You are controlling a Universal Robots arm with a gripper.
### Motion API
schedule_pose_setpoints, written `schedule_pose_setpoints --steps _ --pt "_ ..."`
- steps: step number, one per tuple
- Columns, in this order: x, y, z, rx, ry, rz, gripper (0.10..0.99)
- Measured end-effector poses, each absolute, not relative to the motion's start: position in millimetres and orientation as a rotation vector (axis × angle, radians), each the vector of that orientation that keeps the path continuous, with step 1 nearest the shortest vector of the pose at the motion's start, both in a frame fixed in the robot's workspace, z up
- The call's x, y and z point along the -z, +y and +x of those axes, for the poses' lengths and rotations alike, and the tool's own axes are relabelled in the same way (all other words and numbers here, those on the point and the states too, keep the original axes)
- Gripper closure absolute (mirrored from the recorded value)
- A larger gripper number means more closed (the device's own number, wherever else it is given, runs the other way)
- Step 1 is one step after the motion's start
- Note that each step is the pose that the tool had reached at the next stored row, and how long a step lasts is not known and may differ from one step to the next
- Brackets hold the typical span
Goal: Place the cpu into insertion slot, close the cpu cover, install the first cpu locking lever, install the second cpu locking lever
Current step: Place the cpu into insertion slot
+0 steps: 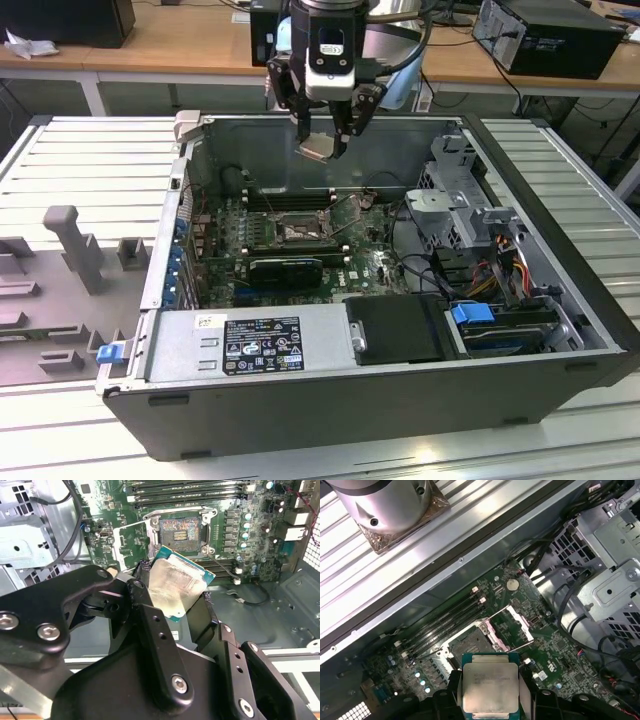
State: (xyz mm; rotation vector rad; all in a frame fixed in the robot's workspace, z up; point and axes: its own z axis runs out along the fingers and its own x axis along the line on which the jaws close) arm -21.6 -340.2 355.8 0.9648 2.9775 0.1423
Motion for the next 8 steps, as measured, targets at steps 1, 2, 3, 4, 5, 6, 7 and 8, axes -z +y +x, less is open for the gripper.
schedule_pose_setpoints --steps 1,2,3,4,5,6,7,8 --pt "-355.8 -340.2 -21.7 -0.142 2.975 0.973 0.545" --pt "-355.8 -340.2 -21.6 -0.142 2.973 0.978 0.545" --pt "-355.7 -340.2 -21.7 -0.142 2.971 0.984 0.545" --pt "-355.8 -340.2 -21.7 -0.142 2.968 0.992 0.545" --pt "-355.7 -340.2 -21.6 -0.142 2.964 1.002 0.545" --pt "-355.7 -340.2 -21.7 -0.142 2.961 1.011 0.545" --pt "-355.8 -340.2 -21.7 -0.142 2.958 1.018 0.545" --pt "-355.7 -340.2 -21.6 -0.142 2.956 1.024 0.545"
